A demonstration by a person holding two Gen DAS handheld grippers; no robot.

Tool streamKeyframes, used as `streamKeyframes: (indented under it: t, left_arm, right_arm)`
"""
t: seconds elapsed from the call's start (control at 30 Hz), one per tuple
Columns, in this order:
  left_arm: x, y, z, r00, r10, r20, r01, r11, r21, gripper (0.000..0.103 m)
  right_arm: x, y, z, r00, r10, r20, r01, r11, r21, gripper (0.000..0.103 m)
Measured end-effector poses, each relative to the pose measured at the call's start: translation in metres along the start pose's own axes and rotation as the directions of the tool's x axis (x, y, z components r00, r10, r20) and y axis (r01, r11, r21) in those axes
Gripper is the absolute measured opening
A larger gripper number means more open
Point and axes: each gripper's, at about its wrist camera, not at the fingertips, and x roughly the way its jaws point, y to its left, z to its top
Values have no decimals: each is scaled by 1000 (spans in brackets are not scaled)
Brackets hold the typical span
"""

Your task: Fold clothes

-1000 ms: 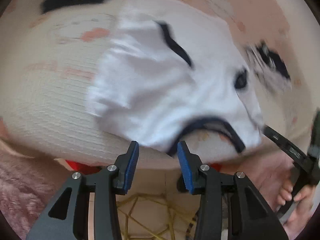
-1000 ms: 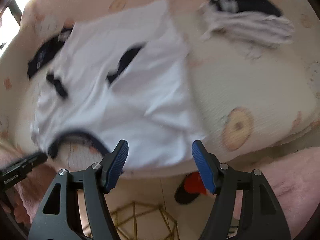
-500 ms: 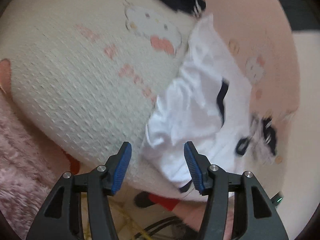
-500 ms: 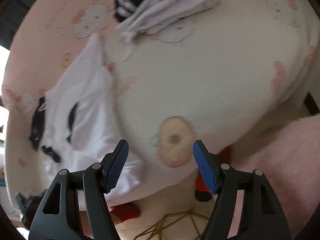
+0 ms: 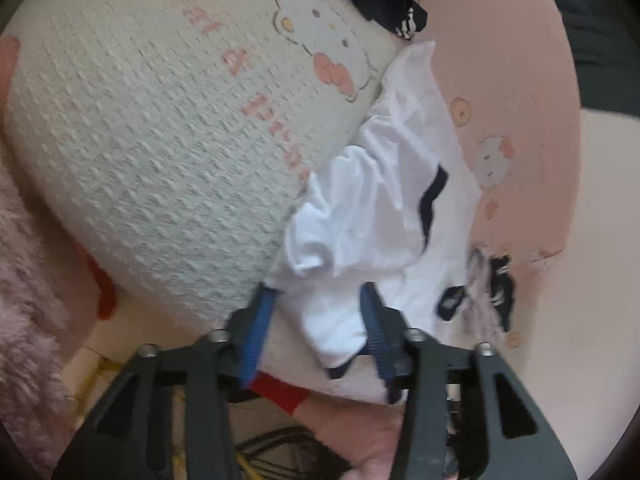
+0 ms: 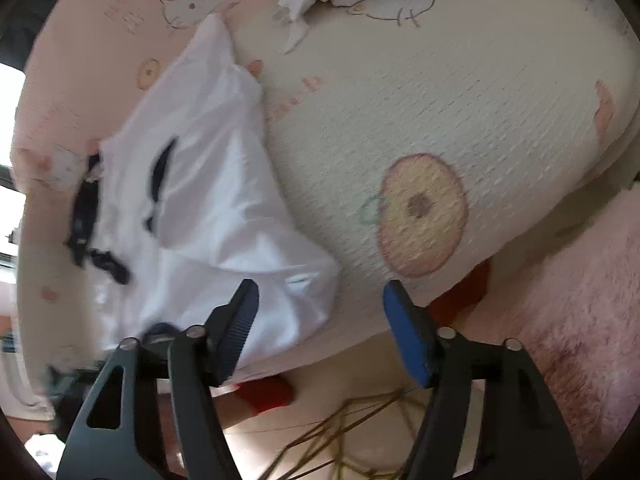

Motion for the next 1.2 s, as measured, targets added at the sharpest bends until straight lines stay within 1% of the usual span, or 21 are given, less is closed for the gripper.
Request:
streamKeyframes:
  t: [0.1,0.2,0.27,0.33,0.37,0.43,0.5,0.6,0.67,0.7,0.73,0.77,0.83,0.9,0.93,0.97,1.0,1.07,1.1,1.17,1.2]
  left_arm:
    - [7,-10,4,1000,11,28,-12,999,36,49]
    - [15,-24,5,999,11,51,-15,997,76,49]
    - [13,-24,0,1000,0,29,-3,996,90,41]
    - [9,-24,-5,1000,-5,6,5,995,104,31]
    - [8,-25,-8,1000,-1,2,1,994,113,31]
    - [4,-25,-10,1000,10,1,-10,992,128,31]
    - [2,-19,-5,1000,23,22,-25,995,98,31]
    - [1,-5,0,1000,-1,25,1,1000,21,37]
    - [3,0,3,999,-38,18,38,999,1,47]
    - [5,-3,4,999,-50,13,50,999,14,53]
    - [7,-7,4,998,-61,4,61,997,45,68]
    - [11,-13,4,998,-70,-6,70,994,79,86]
    - [18,-30,2,999,-35,-16,37,985,169,89]
    - [20,-39,-4,999,28,29,-35,968,249,79]
    - [20,-40,-6,997,65,48,-75,961,267,54]
    - [20,-39,-7,993,104,62,-118,954,275,12]
    - [23,-32,-7,993,112,28,-115,962,248,5]
    - [22,-12,-3,999,25,-30,-21,993,118,6]
    - [22,-7,-1,999,0,-40,3,996,87,6]
    - [29,-7,2,999,-4,-50,9,995,97,7]
    - [31,-8,3,999,-4,-49,10,993,117,8]
  right_arm:
    - [5,3,-2,1000,-12,4,12,1000,-7,77]
    - [6,10,-5,999,-31,13,32,999,-39,77]
    - [4,14,-7,999,-45,18,46,996,-74,66]
    - [-1,13,-7,999,-23,28,25,997,-74,45]
    - [-3,13,-6,999,-8,33,11,997,-70,40]
    - [-5,12,-5,999,24,43,-22,998,-58,38]
    - [0,15,-6,998,7,59,-2,997,-77,41]
    - [2,26,-8,993,-20,113,34,992,-120,52]
    - [4,34,-10,991,-50,123,70,984,-161,52]
    - [6,38,-11,992,-50,119,72,981,-183,46]
    - [8,42,-13,993,-41,113,63,978,-199,41]
    - [10,46,-14,994,-33,107,55,975,-214,41]
    - [14,53,-13,994,-31,107,56,969,-239,44]
    - [19,59,-11,989,-44,144,81,962,-260,46]
    - [20,62,-12,987,-53,152,93,958,-270,47]
    - [20,64,-15,985,-65,159,109,953,-282,47]
    - [21,67,-17,983,-78,165,124,948,-293,42]
    - [19,66,-22,988,-60,139,98,952,-288,39]
    - [18,63,-24,993,-34,116,64,962,-267,40]
    - [18,58,-27,996,16,84,3,975,-223,42]
    - [20,57,-25,996,31,80,-13,976,-218,48]
